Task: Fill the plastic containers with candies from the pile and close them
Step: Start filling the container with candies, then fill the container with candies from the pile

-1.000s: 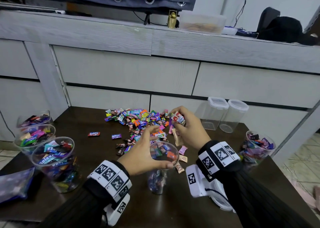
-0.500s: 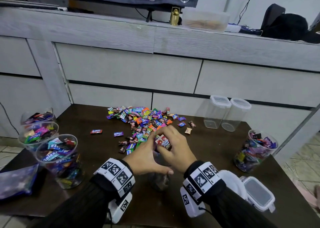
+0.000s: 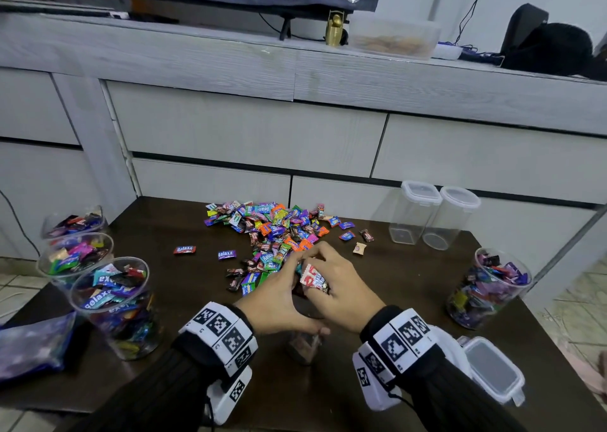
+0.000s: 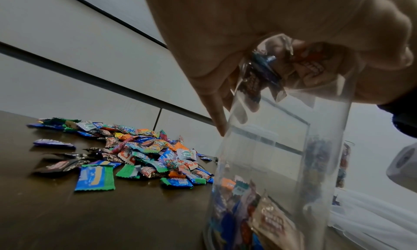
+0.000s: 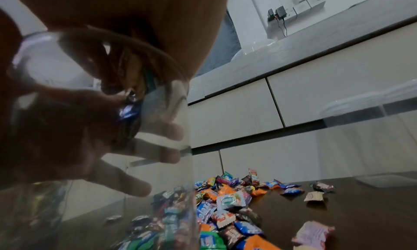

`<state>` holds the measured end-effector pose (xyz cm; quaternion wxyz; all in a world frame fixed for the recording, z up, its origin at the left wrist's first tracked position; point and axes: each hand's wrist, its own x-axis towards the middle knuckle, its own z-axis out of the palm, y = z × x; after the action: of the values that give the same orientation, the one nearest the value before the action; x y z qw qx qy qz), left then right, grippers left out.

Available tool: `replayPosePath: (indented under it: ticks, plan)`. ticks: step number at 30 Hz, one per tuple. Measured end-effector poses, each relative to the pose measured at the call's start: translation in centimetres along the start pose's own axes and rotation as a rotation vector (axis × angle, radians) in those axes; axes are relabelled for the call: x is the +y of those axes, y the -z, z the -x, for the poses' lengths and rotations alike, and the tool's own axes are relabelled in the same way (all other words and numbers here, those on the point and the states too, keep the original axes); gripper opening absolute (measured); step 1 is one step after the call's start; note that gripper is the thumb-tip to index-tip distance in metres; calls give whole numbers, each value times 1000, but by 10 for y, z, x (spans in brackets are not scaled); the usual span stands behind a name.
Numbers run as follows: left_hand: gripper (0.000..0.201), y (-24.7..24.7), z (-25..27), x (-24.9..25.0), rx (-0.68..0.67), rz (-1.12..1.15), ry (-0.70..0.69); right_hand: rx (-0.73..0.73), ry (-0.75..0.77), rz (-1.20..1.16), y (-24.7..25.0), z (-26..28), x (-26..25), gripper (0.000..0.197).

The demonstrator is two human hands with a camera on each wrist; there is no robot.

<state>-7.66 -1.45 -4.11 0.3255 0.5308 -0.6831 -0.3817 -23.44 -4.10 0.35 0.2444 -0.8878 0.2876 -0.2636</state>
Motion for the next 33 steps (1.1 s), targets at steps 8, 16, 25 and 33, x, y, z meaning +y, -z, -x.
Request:
replayPosePath:
  ticks: [8,16,25,33]
  plan:
    - [110,1,0,-3,-22,26,4,-193,35,139,7,1,0,37]
    - [107,-2,-1,-6,-20,86,-16,-278,33,187,8,5,-2,37]
    - [110,1,-1,-6,-38,47,-21,-287,34,259,10,1,-2,27]
    - [107,1,-1,-5,-31,74,-45,-351,-62,177,18,-6,-8,24]
